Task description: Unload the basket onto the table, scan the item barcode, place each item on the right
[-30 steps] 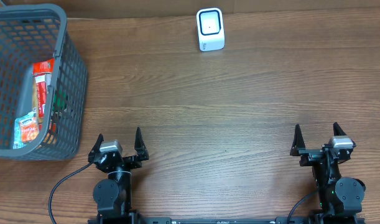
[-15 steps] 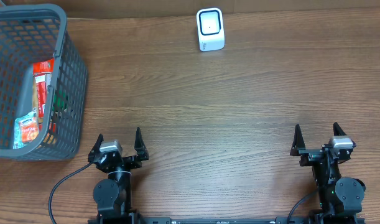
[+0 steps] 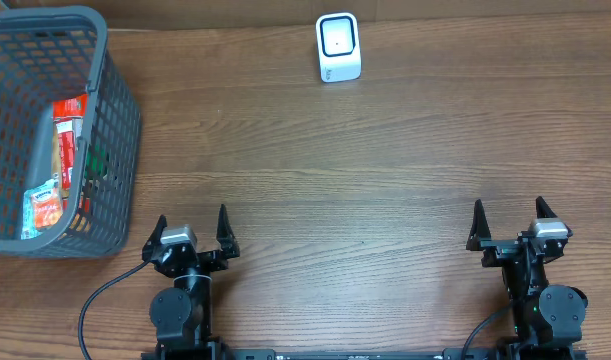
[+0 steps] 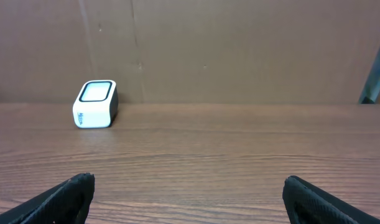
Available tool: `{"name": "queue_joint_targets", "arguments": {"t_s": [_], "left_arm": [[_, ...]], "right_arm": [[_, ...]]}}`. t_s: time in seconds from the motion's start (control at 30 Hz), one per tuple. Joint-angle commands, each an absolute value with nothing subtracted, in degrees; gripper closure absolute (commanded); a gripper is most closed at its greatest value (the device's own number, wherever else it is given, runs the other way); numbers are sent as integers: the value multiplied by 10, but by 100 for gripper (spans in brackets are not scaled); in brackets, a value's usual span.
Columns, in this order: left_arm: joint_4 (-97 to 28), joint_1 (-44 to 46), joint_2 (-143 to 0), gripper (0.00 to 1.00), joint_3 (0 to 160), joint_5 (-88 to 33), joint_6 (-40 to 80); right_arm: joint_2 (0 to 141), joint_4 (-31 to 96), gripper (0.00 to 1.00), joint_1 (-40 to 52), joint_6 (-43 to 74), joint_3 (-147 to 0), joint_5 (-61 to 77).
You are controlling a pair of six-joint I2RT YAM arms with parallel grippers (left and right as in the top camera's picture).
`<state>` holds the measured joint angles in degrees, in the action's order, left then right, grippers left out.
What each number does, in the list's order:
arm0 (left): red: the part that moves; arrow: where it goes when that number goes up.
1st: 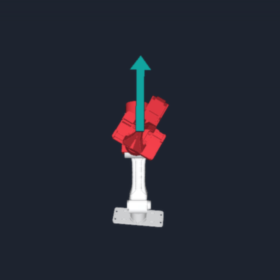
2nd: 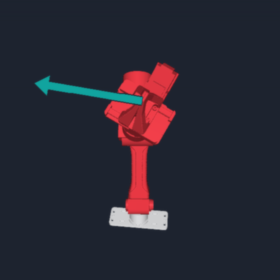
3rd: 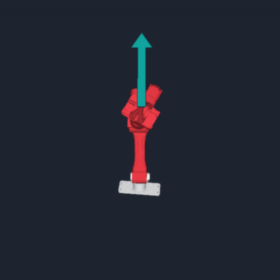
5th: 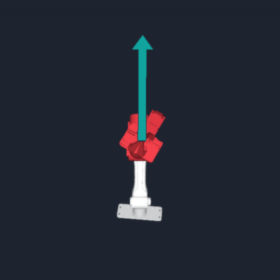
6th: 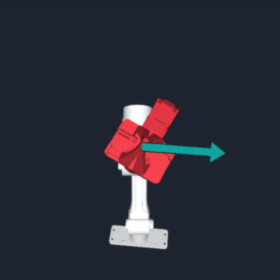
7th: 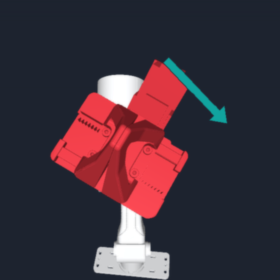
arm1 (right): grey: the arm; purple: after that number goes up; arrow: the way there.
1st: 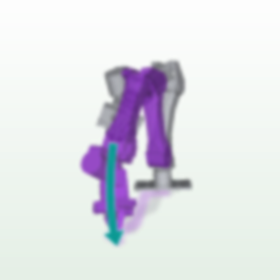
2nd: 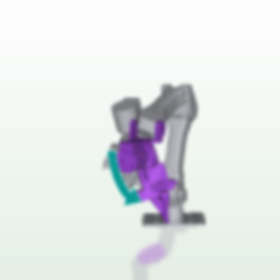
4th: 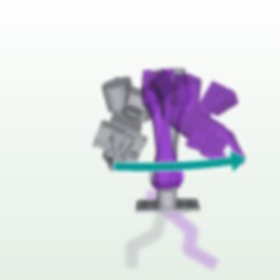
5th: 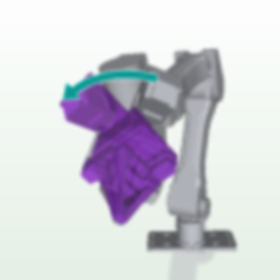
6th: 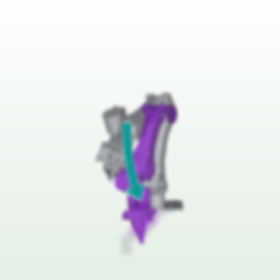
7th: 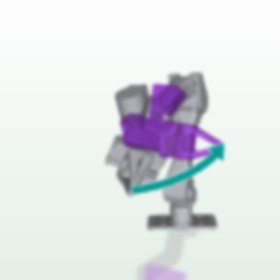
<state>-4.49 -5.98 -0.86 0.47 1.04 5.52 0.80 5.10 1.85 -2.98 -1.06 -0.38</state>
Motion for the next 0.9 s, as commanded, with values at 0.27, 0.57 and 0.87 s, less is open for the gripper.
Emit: {"name": "queue_joint_targets", "arguments": {"t_s": [0.27, 0.57, 0.87], "left_arm": [[-156, -57, -5, 0, 79, -209, 104], [-327, -57, -73, 0, 330, -210, 103], [-601, -57, -382, 0, 757, -298, 57]], "right_arm": [[2, 48, 0, 15, -31, -4, -3], [2, 48, 0, 15, -31, -4, -3], [2, 48, 0, 15, -31, -4, -3]]}}
